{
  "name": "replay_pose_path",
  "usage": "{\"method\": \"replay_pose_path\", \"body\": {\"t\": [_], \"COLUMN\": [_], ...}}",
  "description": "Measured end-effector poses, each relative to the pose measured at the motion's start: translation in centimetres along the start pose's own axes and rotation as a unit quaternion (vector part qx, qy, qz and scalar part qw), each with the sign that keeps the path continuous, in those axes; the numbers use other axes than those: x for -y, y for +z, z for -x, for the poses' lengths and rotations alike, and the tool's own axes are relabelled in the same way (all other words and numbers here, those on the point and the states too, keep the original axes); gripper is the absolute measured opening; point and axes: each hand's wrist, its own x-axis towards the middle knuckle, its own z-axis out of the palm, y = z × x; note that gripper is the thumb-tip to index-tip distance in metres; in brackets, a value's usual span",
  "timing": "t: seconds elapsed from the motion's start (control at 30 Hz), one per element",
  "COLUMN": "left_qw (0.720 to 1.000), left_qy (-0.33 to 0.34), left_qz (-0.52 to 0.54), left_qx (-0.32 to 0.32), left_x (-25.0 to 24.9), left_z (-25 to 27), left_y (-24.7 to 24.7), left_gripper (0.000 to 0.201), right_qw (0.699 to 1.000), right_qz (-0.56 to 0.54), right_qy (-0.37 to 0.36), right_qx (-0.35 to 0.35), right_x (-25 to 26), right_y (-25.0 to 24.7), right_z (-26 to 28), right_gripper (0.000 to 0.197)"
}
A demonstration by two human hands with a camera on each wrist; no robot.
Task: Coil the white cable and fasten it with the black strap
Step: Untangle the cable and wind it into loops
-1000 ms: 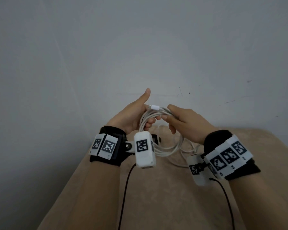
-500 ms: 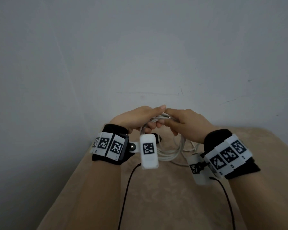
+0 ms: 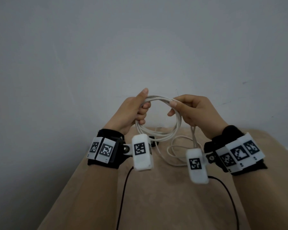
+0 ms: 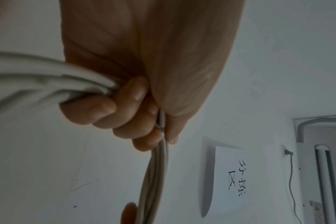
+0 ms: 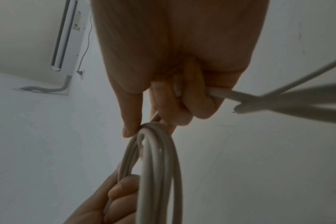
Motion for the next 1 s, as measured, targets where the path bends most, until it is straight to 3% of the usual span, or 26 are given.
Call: {"method": "replay_pose_path", "body": {"t": [0.2, 0.4, 0.73, 0.9, 1.0], "left_qw": [1.0, 0.999, 0.987, 0.986, 0.987], "left_qy": [-0.002, -0.005, 0.005, 0.01, 0.032], "left_qz": [0.017, 0.014, -0.143, -0.166, -0.155], "left_qx": [0.001, 0.042, 0.076, 0.011, -0.038], "left_x": [0.2, 1.0, -0.1, 0.1, 0.2], "left_z": [-0.2, -0.5, -0.1, -0.2, -0.5], "left_y": [0.6, 0.4, 3.1, 4.8, 4.5], "left_gripper": [0.047, 0.044, 0.054, 0.052, 0.053], "right_qw": [0.999, 0.993, 0.97, 0.967, 0.978], "right_qz": [0.045, 0.107, 0.213, 0.224, 0.197], "right_qy": [-0.007, -0.008, -0.01, -0.021, -0.035], "right_qx": [0.012, 0.04, 0.118, 0.115, 0.063], "right_x": [-0.6, -0.7, 0.5, 0.5, 0.4], "right_y": [0.3, -0.6, -2.4, -2.2, -2.1], "right_z": [-0.3, -0.5, 0.1, 0.1, 0.0], "right_gripper": [0.024, 0.016, 0.02, 0.021, 0.019]}}
